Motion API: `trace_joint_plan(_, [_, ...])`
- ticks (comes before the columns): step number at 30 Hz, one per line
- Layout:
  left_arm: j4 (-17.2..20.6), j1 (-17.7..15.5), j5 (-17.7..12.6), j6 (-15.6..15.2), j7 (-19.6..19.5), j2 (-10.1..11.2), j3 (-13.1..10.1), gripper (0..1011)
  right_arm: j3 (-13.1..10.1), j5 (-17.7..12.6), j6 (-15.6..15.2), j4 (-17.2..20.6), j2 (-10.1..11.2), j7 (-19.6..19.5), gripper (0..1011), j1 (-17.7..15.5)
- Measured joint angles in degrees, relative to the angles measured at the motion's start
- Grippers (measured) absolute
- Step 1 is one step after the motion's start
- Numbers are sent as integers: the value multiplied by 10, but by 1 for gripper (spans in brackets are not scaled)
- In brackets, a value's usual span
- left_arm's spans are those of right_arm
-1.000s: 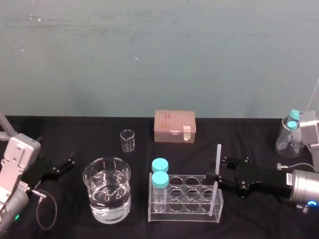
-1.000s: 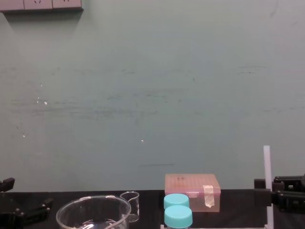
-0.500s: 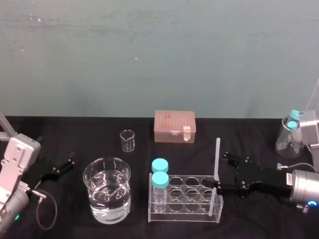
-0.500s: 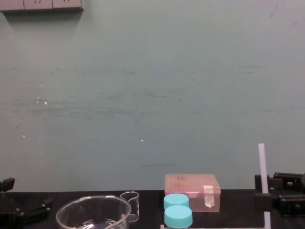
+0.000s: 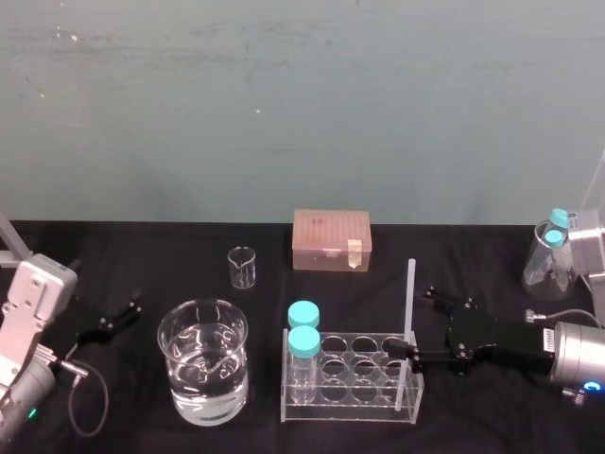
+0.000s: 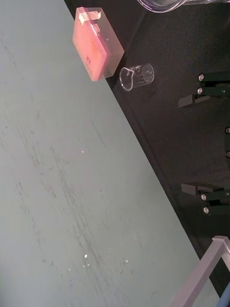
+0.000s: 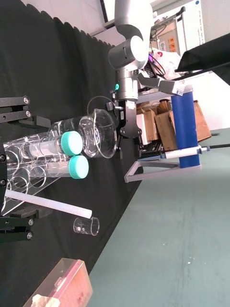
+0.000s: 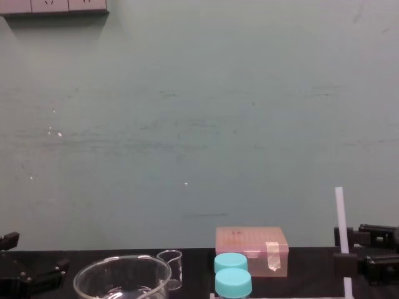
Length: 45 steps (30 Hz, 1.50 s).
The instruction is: Pick up the stirring rod with one hand, then place it down.
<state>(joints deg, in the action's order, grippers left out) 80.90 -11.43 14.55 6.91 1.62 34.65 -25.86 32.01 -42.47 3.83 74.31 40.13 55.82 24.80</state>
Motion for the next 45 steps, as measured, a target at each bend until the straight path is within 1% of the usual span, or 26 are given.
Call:
trace_joint_plan(1, [0, 0, 0, 0, 0, 0, 0, 1005, -1, 0, 0, 2, 0, -1, 1003, 0])
trace_joint_plan(4, [0, 0, 0, 0, 0, 0, 0, 1005, -17, -9, 0, 25, 4, -17, 1003, -8])
trace_joint_plan(5, [0, 0, 0, 0, 0, 0, 0, 1005, -17, -9, 0, 25, 4, -17, 1003, -8])
trace_joint_plan(7, [0, 0, 0, 0, 0, 0, 0, 1005, -32, -18, 1, 47, 8, -31, 1003, -14])
trace_joint_plan(13, [0, 0, 0, 0, 0, 0, 0, 1005, -60, -35, 8, 86, 10, -54, 1003, -22])
trace_joint_plan(16, [0, 0, 0, 0, 0, 0, 0, 1005, -69, -39, 12, 98, 10, -63, 1003, -25])
trace_joint_plan(20, [0, 0, 0, 0, 0, 0, 0, 1005, -85, -37, 21, 116, 8, -91, 1003, -33])
trace_joint_plan(21, [0, 0, 0, 0, 0, 0, 0, 1005, -92, -31, 27, 123, 6, -112, 1003, -39])
trace_joint_plan(22, [0, 0, 0, 0, 0, 0, 0, 1005, -95, -28, 29, 127, 5, -122, 1003, -42])
trace_joint_plan(23, [0, 0, 0, 0, 0, 0, 0, 1005, -103, -18, 34, 133, 1, -149, 1003, -50])
trace_joint_plan(24, [0, 0, 0, 0, 0, 0, 0, 1005, -107, -12, 36, 136, -1, -163, 1003, -53])
trace_joint_plan(25, [0, 0, 0, 0, 0, 0, 0, 1005, -114, 0, 40, 141, -6, -193, 1003, -60])
trace_joint_plan(26, [0, 0, 0, 0, 0, 0, 0, 1005, -114, 0, 40, 141, -6, -193, 1003, -60])
trace_joint_plan(27, [0, 0, 0, 0, 0, 0, 0, 1005, -120, 13, 42, 144, -12, -223, 1003, -67])
trace_joint_plan(30, [0, 0, 0, 0, 0, 0, 0, 1005, -127, 36, 45, 146, -22, -269, 1003, -75])
trace_joint_plan(31, [0, 0, 0, 0, 0, 0, 0, 1005, -130, 51, 45, 146, -29, -295, 1003, -78])
trace_joint_plan(33, [0, 0, 0, 0, 0, 0, 0, 1005, -132, 66, 45, 145, -37, -321, 1003, -80])
trace_joint_plan(34, [0, 0, 0, 0, 0, 0, 0, 1005, -132, 79, 42, 142, -44, -342, 1003, -81])
trace_joint_plan(35, [0, 0, 0, 0, 0, 0, 0, 1005, -132, 84, 39, 139, -47, -350, 1003, -81])
trace_joint_plan(36, [0, 0, 0, 0, 0, 0, 0, 1005, -132, 92, 33, 130, -55, -363, 1003, -79])
trace_joint_plan(38, [0, 0, 0, 0, 0, 0, 0, 1005, -131, 99, 29, 121, -63, -372, 1003, -76])
trace_joint_plan(39, [0, 0, 0, 0, 0, 0, 0, 1005, -129, 105, 26, 110, -70, -378, 1003, -72])
trace_joint_plan(45, [0, 0, 0, 0, 0, 0, 0, 1005, -126, 115, 15, 71, -96, -387, 1003, -62])
